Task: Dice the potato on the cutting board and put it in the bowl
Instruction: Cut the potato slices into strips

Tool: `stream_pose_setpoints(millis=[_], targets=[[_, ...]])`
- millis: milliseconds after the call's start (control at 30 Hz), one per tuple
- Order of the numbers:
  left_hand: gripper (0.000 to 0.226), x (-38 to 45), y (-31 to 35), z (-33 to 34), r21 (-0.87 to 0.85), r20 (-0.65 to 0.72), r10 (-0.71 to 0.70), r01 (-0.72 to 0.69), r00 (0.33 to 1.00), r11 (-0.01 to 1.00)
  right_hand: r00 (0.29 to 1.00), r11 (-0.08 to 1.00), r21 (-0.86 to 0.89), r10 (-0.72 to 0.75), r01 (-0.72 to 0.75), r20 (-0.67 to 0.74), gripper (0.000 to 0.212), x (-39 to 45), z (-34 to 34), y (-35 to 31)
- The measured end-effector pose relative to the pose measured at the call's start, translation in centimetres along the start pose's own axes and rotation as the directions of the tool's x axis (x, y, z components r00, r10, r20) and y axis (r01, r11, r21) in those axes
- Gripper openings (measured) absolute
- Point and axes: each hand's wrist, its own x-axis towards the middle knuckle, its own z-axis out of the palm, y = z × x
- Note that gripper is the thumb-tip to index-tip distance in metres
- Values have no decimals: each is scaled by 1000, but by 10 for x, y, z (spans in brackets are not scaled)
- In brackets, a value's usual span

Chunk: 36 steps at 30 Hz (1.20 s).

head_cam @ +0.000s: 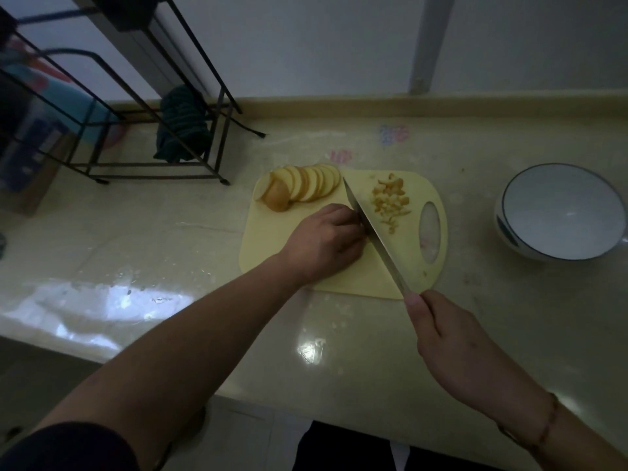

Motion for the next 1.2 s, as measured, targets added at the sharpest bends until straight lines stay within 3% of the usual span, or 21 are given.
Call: stream_pose_setpoints(millis=[333,667,1200], targets=[[13,1,-1,0,-19,-31,47,-47,998,999,999,1000,-10,24,-24,37,46,19,0,-4],[12,-2,1,1,-2,-46,35,-35,998,999,996,991,112,70,-75,50,62,24,-12,4],[15,-3,1,0,-34,-18,25,-26,1000,999,1000,999,33,11,-12,14,47,5,-4,-3]])
